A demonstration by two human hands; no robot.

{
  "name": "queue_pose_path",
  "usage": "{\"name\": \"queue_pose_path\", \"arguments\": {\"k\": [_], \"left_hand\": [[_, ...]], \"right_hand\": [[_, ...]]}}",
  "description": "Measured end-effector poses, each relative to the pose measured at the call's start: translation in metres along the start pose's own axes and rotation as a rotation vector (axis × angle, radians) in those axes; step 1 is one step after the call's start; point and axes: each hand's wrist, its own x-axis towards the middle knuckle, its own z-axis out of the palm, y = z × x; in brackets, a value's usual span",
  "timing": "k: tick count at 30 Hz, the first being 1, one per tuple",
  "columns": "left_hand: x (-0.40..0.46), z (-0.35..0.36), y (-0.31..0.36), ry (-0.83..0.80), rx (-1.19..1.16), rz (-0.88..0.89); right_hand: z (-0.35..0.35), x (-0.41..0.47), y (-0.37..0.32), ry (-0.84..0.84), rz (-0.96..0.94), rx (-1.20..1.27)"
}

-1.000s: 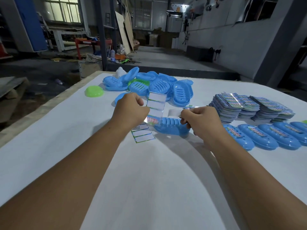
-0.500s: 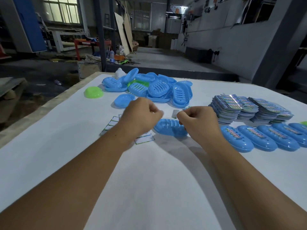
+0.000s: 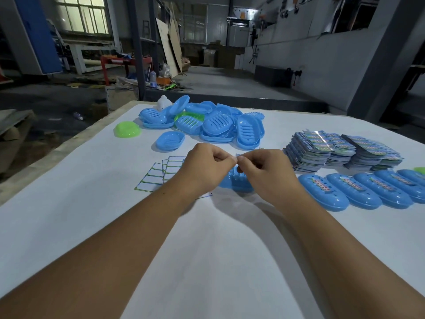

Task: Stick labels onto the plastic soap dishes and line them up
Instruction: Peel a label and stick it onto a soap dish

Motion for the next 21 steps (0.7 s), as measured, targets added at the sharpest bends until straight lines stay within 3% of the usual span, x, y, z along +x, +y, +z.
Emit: {"name": "queue_pose_path", "arguments": {"k": [5,10,21], "left_hand": [[0.004,-0.001,-0.004,0.054,-0.013,-0.005],[0.006,-0.001,-0.005,0.06,-0.044,-0.006],[0.01,0.001,-0.015,0.076,0.025,-0.108]], "right_hand": [[0.002,0.001,0.001,0.016,-0.011,-0.014],[-0.004,0.007,0.006,0.081,0.135,-0.038],[-0.011,0.008,0.005,0.012,0.299,0.084]]}}
